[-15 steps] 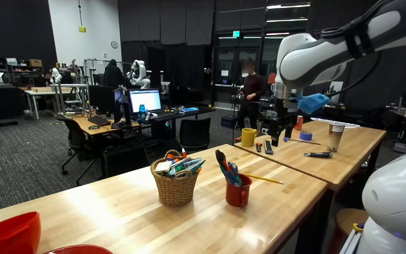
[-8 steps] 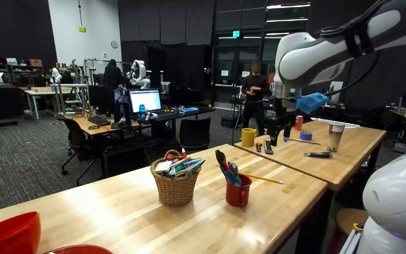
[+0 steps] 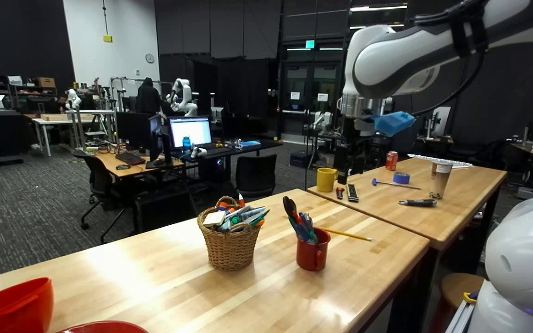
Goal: Remove the green pen from the red mug then put the yellow pencil in the mug.
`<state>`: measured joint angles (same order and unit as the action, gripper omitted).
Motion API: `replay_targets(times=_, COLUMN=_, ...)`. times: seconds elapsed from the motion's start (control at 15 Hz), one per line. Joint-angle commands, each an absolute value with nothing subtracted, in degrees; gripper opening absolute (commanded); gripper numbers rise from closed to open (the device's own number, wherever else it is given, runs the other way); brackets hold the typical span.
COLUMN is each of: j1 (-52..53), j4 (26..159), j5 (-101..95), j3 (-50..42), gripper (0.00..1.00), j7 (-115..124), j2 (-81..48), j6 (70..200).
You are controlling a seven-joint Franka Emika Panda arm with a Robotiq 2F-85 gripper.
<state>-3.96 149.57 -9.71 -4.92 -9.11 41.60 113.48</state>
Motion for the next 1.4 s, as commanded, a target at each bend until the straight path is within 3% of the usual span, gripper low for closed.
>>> replay_targets(times=0.0, j1=-1.3, j4=146.2, j5=-6.0, j3=-3.0, gripper=1.00, j7=-7.1, j2=39.8, j6=106.7)
replay_targets(times=0.93, j1=2.6, j4=149.1, j5=-4.0, j3=0.9, gripper=1.00, j7=-4.6, j2=39.9, j6=100.3)
replay_targets(times=1.33, j1=5.7, j4=152.3, j5=1.7, j3=0.2, gripper=1.00, j7=-8.0, j2=41.0, j6=104.3)
